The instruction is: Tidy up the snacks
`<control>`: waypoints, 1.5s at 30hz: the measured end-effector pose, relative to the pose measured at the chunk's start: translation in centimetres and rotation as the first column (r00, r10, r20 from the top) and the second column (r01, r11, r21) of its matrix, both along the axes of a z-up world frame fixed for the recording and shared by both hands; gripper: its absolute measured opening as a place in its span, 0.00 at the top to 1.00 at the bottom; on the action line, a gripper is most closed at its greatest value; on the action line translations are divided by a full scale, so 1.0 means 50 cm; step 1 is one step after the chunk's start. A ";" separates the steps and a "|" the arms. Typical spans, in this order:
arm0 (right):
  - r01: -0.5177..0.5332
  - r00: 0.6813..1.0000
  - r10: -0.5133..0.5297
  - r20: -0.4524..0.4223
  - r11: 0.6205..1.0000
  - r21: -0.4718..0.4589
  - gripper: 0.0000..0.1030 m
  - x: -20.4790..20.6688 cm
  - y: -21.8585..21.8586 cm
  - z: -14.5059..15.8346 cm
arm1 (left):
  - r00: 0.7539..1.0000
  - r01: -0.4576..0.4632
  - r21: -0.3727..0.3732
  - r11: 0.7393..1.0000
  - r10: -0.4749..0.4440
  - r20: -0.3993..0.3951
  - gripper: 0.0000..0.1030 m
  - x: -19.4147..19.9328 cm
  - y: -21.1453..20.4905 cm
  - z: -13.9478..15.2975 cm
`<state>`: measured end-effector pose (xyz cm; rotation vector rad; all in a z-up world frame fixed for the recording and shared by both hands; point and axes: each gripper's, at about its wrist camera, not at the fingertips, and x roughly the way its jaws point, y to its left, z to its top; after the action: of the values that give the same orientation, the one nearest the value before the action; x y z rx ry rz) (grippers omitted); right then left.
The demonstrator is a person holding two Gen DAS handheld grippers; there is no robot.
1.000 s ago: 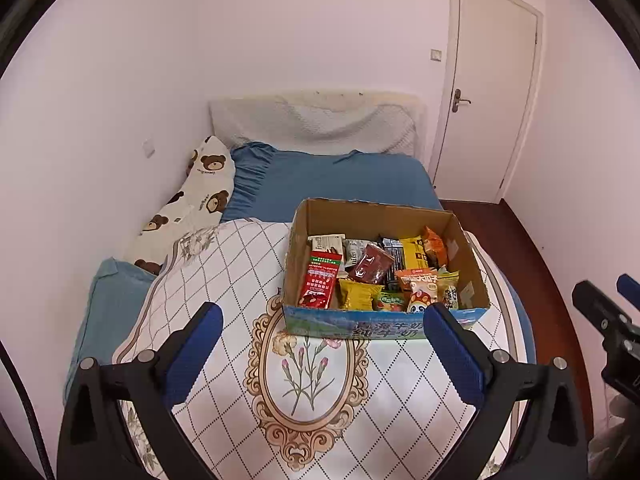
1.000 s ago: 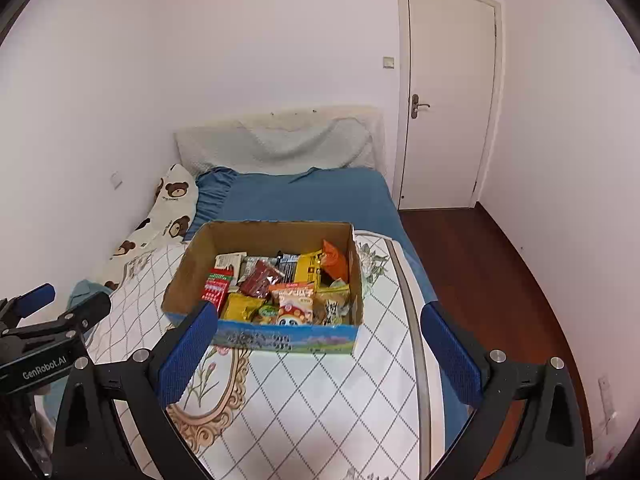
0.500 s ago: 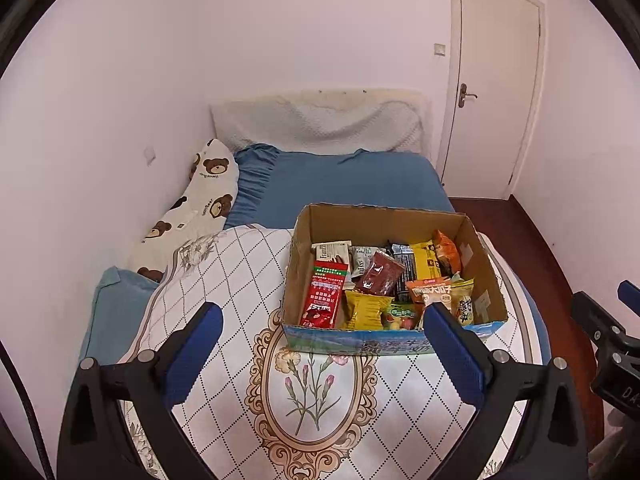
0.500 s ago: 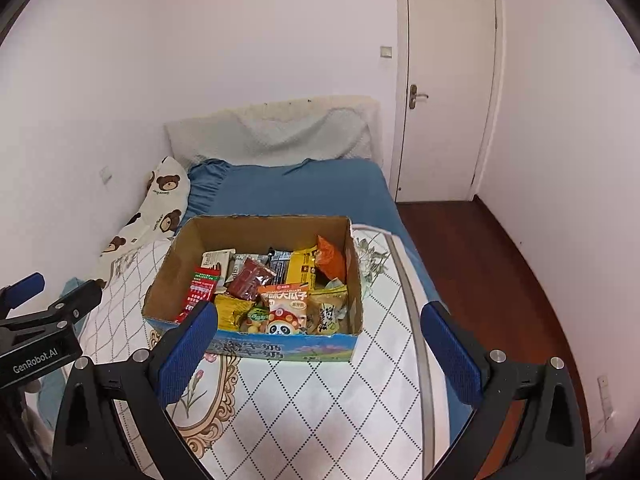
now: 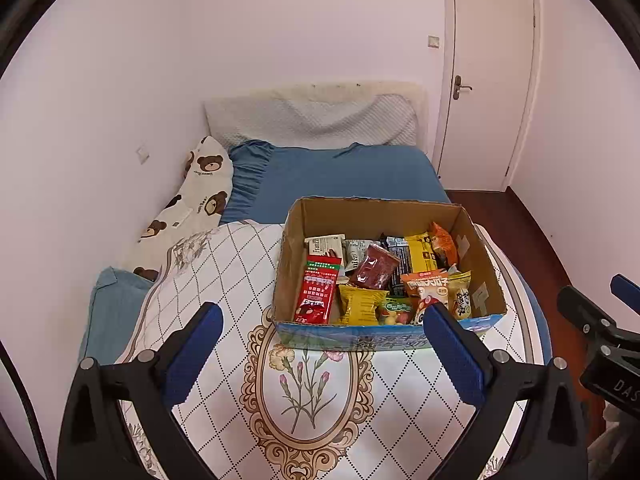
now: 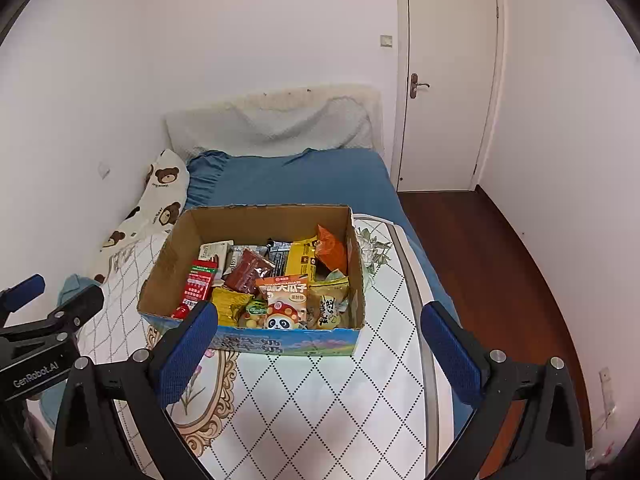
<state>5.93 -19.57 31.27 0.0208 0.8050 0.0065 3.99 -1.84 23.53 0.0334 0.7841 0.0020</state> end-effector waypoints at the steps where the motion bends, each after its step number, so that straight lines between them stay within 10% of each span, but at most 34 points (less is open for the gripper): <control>1: 0.001 1.000 -0.001 0.000 1.000 0.003 0.00 0.000 -0.001 0.000 | 1.000 -0.001 0.002 1.000 0.001 0.000 0.00 0.001 0.000 0.000; 45: -0.007 1.000 0.007 -0.017 1.000 0.029 0.00 0.008 0.006 -0.025 | 1.000 -0.027 0.020 0.999 0.027 -0.014 0.00 0.010 -0.002 -0.026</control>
<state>6.34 -19.29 30.02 0.0457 0.8220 0.0245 4.50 -1.92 22.25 0.0417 0.7990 0.0354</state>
